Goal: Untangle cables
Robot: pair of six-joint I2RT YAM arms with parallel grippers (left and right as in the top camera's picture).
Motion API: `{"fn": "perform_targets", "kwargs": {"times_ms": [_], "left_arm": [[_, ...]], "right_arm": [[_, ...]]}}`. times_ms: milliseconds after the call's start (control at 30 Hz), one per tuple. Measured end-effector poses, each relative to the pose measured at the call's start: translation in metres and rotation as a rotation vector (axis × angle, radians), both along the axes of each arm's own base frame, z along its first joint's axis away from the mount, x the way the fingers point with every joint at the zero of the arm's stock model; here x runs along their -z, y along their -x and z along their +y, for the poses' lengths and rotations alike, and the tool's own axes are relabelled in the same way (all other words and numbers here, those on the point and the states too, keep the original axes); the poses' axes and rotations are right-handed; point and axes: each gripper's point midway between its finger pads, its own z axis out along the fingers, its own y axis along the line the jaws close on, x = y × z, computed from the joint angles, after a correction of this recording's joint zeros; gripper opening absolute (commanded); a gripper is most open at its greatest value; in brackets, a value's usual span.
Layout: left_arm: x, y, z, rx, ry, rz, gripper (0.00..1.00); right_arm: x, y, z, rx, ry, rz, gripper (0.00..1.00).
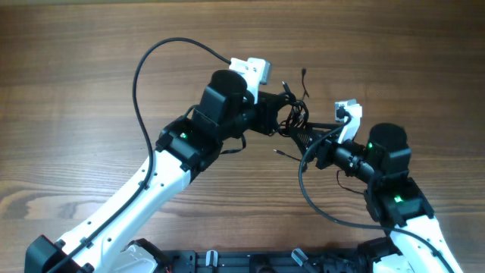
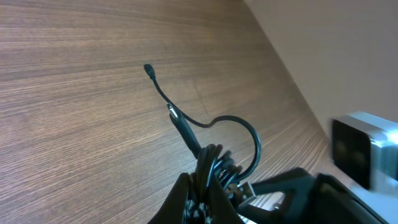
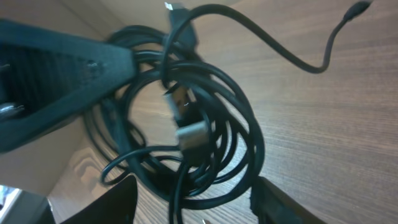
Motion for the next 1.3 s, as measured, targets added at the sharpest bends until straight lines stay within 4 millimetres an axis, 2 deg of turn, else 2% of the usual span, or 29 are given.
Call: {"fn": "perform_targets", "kwargs": {"times_ms": [167,200,267,300,467,600,700,867,900,933,1033,1133,1233,1300], "left_arm": [[0.0,0.011,-0.011,0.037,-0.001,-0.005,0.04],[0.0,0.014,-0.015,0.049,-0.002,-0.005,0.04],[-0.002,0.02,-0.022,0.069,0.002,-0.013,0.04],[-0.003,0.023,-0.025,0.076,0.003,-0.016,0.04],[-0.003,0.029,-0.031,0.09,-0.004,-0.027,0.04],[0.002,0.017,-0.019,-0.005,-0.029,-0.012,0.04],[0.008,0.001,0.0,-0.129,-0.019,0.046,0.04],[0.006,-0.014,0.016,-0.223,0.049,0.109,0.04],[0.005,-0.014,0.015,-0.219,0.058,0.111,0.04],[0.003,-0.014,0.013,-0.214,0.065,0.112,0.04],[0.002,-0.018,0.017,-0.228,0.062,0.095,0.04],[0.001,-0.032,0.033,-0.266,0.031,0.049,0.04],[0.0,-0.028,0.028,-0.193,-0.003,0.007,0.04],[0.0,-0.024,0.023,-0.148,-0.013,-0.008,0.04]], "right_arm": [[0.007,-0.008,0.003,0.009,-0.019,0.032,0.31],[0.005,-0.01,0.003,0.012,-0.03,0.03,0.25],[0.005,-0.014,0.002,0.029,-0.047,0.038,0.07],[0.006,-0.017,0.001,0.045,-0.058,0.048,0.04],[0.007,-0.02,-0.001,0.08,-0.084,0.081,0.05],[0.005,-0.014,0.002,0.058,-0.093,0.088,0.05],[0.002,0.002,-0.002,0.045,-0.08,0.1,0.05],[0.01,0.029,-0.013,0.061,-0.029,0.167,0.05],[0.008,0.031,-0.014,0.06,-0.027,0.16,0.1],[0.006,0.032,-0.015,0.06,-0.025,0.145,0.22],[-0.003,0.028,-0.017,0.073,-0.028,0.095,0.27],[-0.019,0.018,-0.018,0.104,-0.07,0.038,0.27],[-0.03,0.013,-0.018,0.135,-0.135,0.035,0.33],[-0.034,0.009,-0.017,0.147,-0.169,0.047,0.31]]}}
